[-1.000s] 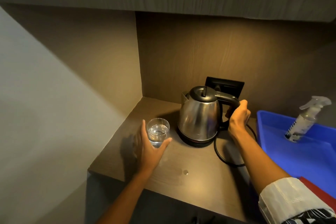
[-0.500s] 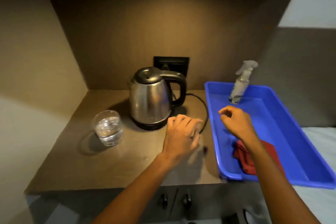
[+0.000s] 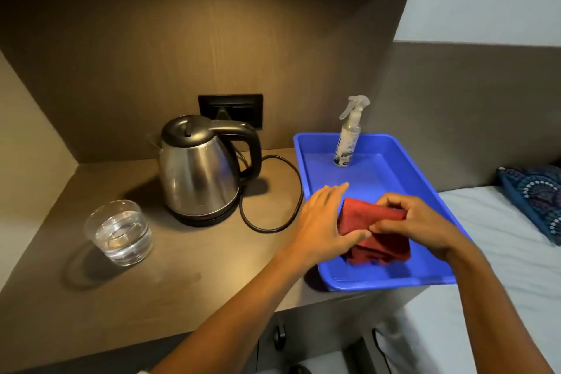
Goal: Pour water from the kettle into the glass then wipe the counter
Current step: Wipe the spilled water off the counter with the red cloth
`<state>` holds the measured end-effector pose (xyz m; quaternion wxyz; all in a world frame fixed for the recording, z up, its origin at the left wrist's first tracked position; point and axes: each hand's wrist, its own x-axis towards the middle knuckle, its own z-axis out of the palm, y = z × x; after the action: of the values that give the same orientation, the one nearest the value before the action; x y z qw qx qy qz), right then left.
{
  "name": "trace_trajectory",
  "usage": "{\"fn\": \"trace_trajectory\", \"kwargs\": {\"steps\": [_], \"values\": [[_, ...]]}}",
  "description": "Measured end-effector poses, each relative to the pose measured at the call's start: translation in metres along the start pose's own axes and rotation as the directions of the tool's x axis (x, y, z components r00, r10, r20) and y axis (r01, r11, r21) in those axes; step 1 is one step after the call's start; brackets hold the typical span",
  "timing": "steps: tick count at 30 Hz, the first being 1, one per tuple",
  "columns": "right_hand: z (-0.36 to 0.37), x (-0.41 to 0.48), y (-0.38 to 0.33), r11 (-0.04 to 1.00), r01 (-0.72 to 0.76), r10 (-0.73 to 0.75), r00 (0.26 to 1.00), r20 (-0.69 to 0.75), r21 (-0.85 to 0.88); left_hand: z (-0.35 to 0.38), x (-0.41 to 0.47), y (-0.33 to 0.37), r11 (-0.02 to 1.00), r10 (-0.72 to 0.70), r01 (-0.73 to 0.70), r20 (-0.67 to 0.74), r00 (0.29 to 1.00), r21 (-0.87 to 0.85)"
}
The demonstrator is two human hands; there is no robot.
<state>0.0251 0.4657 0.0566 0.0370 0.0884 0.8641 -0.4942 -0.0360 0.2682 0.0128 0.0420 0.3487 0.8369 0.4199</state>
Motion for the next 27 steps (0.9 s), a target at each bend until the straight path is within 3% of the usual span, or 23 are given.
{"fn": "trace_trajectory", "kwargs": {"steps": [3, 7, 9, 14, 17, 20, 22, 27], "values": [[0.011, -0.002, -0.034, 0.965, 0.163, -0.160, 0.987, -0.031, 0.207, -0.032, -0.010, 0.003, 0.937, -0.089, 0.047, -0.106, 0.990, -0.347], [0.057, 0.014, -0.060, 0.925, 0.220, -0.165, 0.967, -0.195, 0.311, -0.070, -0.043, -0.011, 0.822, -0.270, 0.074, -0.272, 0.924, -0.565], [0.088, 0.022, -0.066, 0.943, 0.246, -0.200, 0.958, -0.207, 0.223, -0.077, -0.064, -0.020, 0.814, -0.361, 0.128, -0.321, 0.875, -0.566], [0.173, 0.031, -0.069, 0.910, 0.382, -0.393, 0.919, -0.041, -0.159, -0.085, -0.131, -0.057, 0.785, -0.579, 0.319, -0.447, 0.682, -0.530], [0.214, 0.025, -0.056, 0.820, 0.358, -0.369, 0.927, 0.066, -0.447, -0.104, -0.168, -0.082, 0.864, -0.472, 0.429, -0.725, 0.502, -0.265], [0.242, 0.015, -0.039, 0.742, 0.379, -0.311, 0.925, 0.217, -0.554, -0.130, -0.191, -0.105, 0.881, -0.276, 0.466, -0.891, 0.360, -0.085], [0.253, 0.011, -0.029, 0.687, 0.397, -0.305, 0.918, 0.254, -0.608, -0.140, -0.196, -0.122, 0.852, -0.278, 0.518, -0.903, 0.329, -0.074], [0.271, 0.009, -0.028, 0.648, 0.361, -0.315, 0.929, 0.196, -0.671, -0.145, -0.189, -0.149, 0.780, -0.550, 0.540, -0.757, 0.352, -0.316]]}}
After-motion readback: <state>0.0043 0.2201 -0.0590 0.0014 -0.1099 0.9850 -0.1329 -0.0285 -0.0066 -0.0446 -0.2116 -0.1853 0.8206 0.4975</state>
